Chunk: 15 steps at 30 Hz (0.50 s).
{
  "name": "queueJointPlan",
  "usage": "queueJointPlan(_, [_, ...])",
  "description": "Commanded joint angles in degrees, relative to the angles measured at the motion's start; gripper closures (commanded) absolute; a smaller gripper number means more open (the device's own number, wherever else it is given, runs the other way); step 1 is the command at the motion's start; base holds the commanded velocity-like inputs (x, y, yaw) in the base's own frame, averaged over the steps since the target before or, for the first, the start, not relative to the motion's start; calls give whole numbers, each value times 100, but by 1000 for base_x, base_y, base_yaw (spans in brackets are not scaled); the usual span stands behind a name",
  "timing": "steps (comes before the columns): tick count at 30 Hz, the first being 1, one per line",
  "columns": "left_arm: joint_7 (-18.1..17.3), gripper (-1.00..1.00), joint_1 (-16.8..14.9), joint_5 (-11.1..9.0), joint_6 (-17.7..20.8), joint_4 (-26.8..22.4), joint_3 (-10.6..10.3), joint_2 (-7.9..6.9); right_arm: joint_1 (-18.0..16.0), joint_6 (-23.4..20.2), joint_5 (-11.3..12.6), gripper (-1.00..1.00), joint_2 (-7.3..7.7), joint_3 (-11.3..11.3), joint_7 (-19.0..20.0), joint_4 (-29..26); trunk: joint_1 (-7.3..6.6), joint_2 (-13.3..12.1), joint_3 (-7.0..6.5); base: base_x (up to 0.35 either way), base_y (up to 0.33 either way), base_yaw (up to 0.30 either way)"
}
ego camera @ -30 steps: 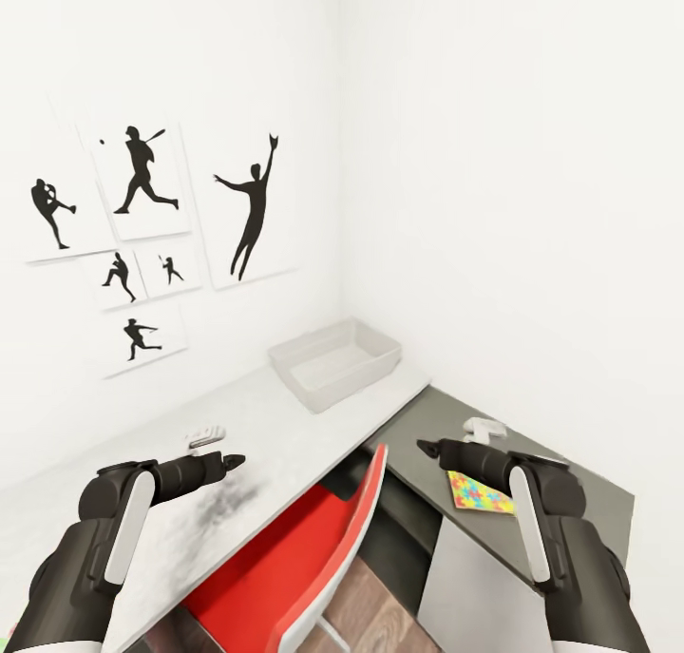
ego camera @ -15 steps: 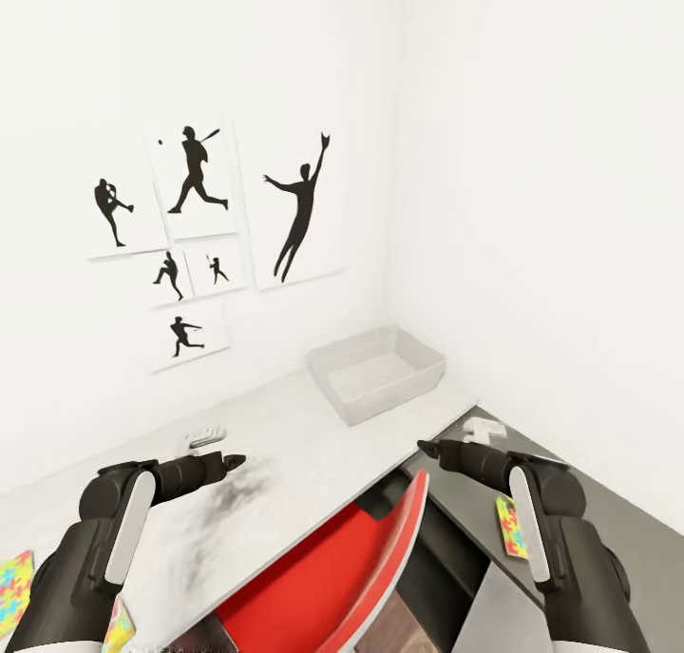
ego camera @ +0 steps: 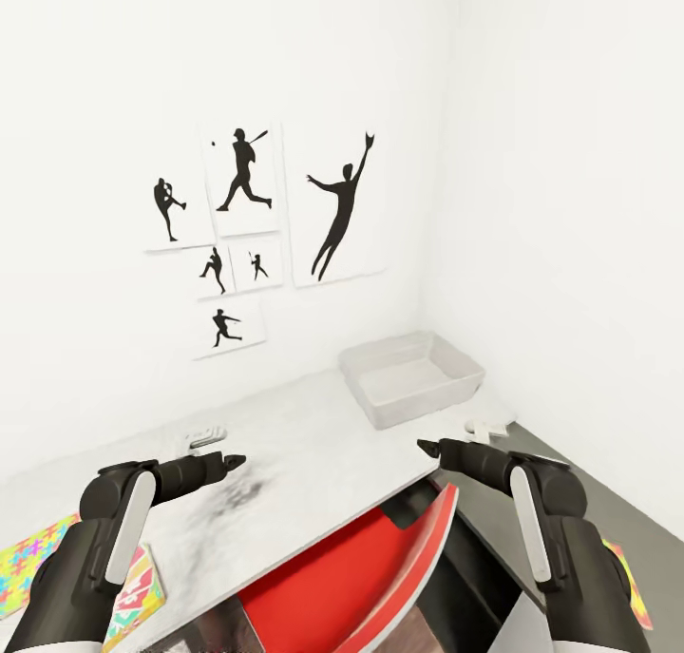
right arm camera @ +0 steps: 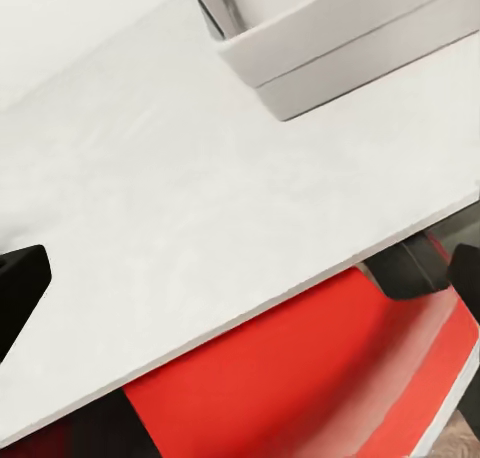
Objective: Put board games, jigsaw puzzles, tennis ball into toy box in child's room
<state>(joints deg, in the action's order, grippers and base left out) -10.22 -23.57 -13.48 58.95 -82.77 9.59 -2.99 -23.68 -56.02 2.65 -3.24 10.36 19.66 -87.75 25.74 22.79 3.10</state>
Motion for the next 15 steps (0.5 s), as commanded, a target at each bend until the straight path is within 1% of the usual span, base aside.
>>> queueJointPlan(1, [-32, -100, -8, 16, 28, -3, 9, 2, -5, -32, 27, -100, -3, 15, 5, -5, 5, 13, 14, 72, -194, 281])
queueJointPlan(3, [-32, -100, -8, 14, 28, -3, 12, 1, -5, -32, 31, -100, -4, 14, 8, -5, 5, 13, 14, 92, -134, 230])
queueJointPlan(6, [-32, -100, -8, 14, 28, -3, 15, 0, -5, -32, 33, -100, -2, 17, 10, -5, 5, 13, 14, 105, -60, 111])
queueJointPlan(10, [-33, -100, -8, 14, 28, -3, 10, 0, -5, -32, 34, -100, -1, 18, 15, -5, 5, 13, 14, 155, -23, 43])
queueJointPlan(15, [-33, -100, -8, 14, 28, -3, 13, 0, -5, -32, 34, -100, -3, 18, 22, -5, 5, 13, 14, 252, -6, 11])
